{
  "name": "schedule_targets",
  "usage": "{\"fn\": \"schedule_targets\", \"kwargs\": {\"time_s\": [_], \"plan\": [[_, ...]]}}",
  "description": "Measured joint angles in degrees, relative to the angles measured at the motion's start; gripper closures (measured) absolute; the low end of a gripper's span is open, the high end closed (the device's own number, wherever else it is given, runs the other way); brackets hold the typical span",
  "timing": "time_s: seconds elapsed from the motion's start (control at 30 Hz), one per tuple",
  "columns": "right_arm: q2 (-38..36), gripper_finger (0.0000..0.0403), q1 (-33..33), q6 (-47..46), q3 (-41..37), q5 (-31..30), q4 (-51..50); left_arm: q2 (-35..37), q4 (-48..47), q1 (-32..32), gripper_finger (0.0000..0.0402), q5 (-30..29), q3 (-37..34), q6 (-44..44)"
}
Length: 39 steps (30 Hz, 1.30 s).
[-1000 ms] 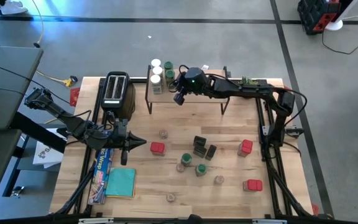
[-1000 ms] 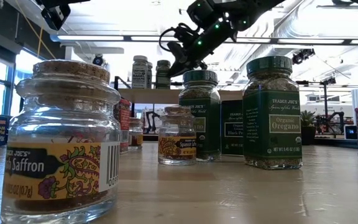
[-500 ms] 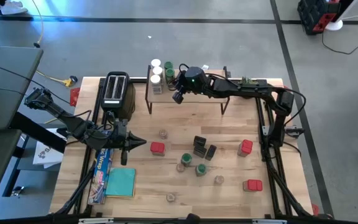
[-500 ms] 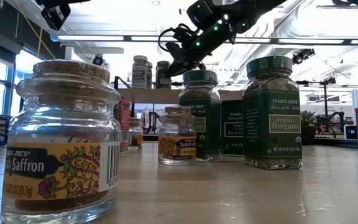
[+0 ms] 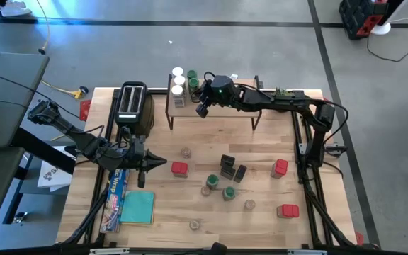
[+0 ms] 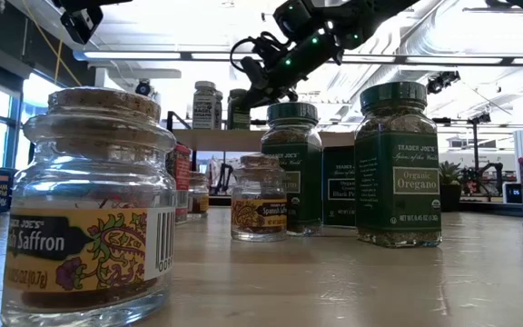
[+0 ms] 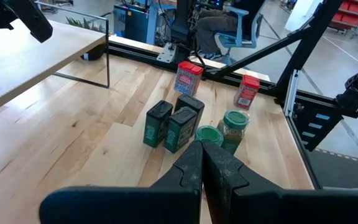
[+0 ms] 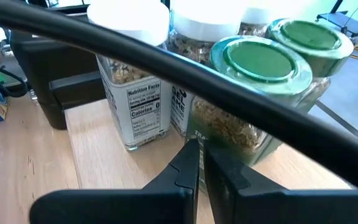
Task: Shelf spices
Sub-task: Put the top green seasoning bottle on the shelf aligned with the other green seasoning bottle, then put the left green seasoning bottle on the shelf aligned with the other green seasoning bottle
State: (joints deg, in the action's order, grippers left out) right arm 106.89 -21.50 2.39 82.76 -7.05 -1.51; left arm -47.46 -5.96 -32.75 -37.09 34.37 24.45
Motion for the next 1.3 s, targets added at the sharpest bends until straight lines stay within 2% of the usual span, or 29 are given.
{"fn": "schedule_targets", "kwargs": {"time_s": [0.57,0.83,1.03,1.17,1.3], "plan": [[0.00,0.0387,-0.37,0.13,0.00,0.25,2.88,0.00,0.28,0.00,0.0401,-0.53,0.00,0.00],[-1.44,0.0387,1.45,2.57,0.00,4.30,2.08,0.00,0.28,-0.01,0.0401,-0.56,0.00,0.00],[-11.60,0.0387,8.46,8.58,0.04,3.12,-12.16,0.00,0.16,-0.04,0.0401,0.40,0.00,0.01],[-18.07,0.0387,18.31,10.54,-0.07,-2.70,-21.64,0.00,0.04,-0.04,0.0401,0.38,0.00,-0.13],[-21.37,0.0387,27.40,6.88,-3.31,-4.96,-24.27,0.00,0.05,-0.04,0.0401,0.42,0.00,-0.52]]}}
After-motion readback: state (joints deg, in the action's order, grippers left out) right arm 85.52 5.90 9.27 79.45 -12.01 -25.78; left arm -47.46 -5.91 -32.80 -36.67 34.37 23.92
